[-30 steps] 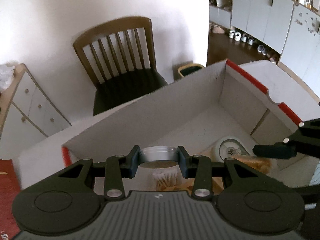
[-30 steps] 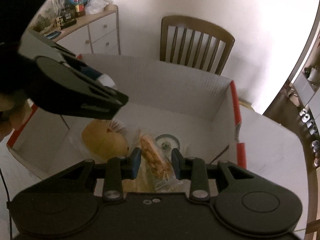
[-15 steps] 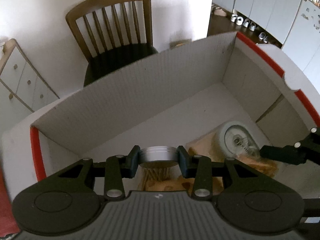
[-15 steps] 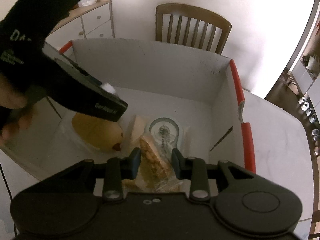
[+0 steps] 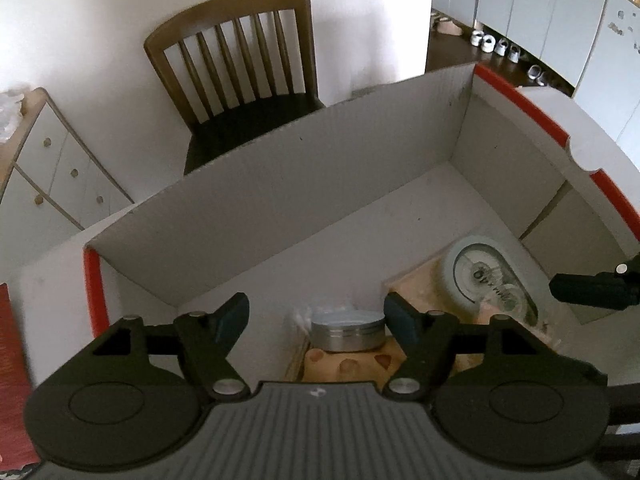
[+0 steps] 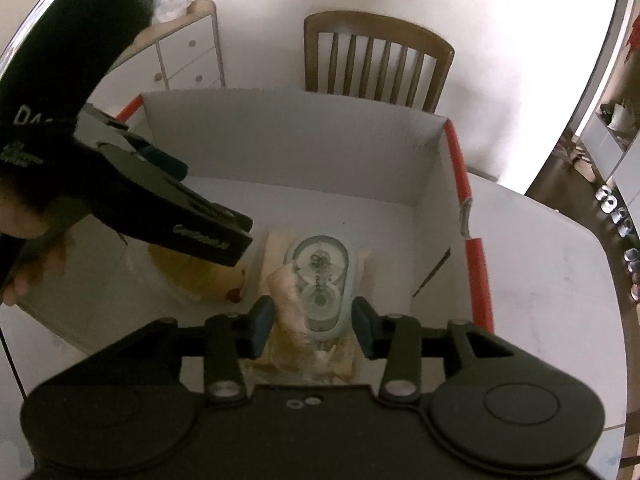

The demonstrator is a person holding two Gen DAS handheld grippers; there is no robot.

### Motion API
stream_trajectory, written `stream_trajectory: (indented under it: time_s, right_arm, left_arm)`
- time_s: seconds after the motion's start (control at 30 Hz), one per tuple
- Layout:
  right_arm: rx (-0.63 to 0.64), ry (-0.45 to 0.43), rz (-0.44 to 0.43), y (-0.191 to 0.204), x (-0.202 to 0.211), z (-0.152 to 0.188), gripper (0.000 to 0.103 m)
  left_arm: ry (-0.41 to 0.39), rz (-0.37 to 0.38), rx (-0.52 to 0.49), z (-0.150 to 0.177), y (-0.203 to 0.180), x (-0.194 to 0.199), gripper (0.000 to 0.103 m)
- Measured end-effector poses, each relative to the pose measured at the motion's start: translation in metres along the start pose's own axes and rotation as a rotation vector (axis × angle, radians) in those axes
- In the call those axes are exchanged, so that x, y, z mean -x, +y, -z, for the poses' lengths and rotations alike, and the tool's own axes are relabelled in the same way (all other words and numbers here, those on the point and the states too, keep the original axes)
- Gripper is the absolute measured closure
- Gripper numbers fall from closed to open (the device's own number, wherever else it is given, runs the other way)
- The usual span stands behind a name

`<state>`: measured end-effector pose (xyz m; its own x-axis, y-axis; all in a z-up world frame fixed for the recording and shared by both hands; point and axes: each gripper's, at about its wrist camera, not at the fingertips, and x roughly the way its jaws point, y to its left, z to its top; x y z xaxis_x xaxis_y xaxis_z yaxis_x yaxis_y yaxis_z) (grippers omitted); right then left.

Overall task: Organize objects
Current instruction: 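Open both grippers to drop the tin and snack bag into the box, then move both grippers back toward the remaining items on the table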

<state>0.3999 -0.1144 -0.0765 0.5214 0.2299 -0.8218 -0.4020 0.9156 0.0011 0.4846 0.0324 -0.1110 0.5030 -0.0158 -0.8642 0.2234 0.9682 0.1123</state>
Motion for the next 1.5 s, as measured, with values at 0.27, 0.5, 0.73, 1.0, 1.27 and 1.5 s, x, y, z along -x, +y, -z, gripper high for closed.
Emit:
stream_trajectory:
  time_s: [0.27,0.5,0.73,1.0,1.27,1.5]
  right_arm:
    - [-0.017,-0.055,-0.007,-0.006,0.02,-0.001,0.031]
    - [-0.018,-0.08,-0.02,-0.007,0.042,0.002,0.028]
    - [0.016,-0.106,-0.024,-0.007,0.063,0.005,0.024]
    - [0.046,-0.144,-0.051,-0.01,0.094,0.014,0.022]
    - [0.018,-0.178,-0.086,-0.017,0.126,0.026,0.019]
    - [-0.014,-0.21,-0.144,-0.024,0.152,0.037,0.011]
  left_arm:
    - [-0.04,0.016,0.047,0.001,0.004,0.023,0.029]
    - [-0.083,0.016,0.045,0.0,0.002,0.052,0.024]
    - [-0.116,0.012,0.042,0.005,-0.002,0.08,0.024]
    - [-0.166,0.033,0.063,0.021,-0.01,0.12,0.024]
    - [-0.225,0.054,0.092,0.045,-0.022,0.16,0.024]
    - [-0.273,0.09,0.111,0.075,-0.031,0.194,0.024]
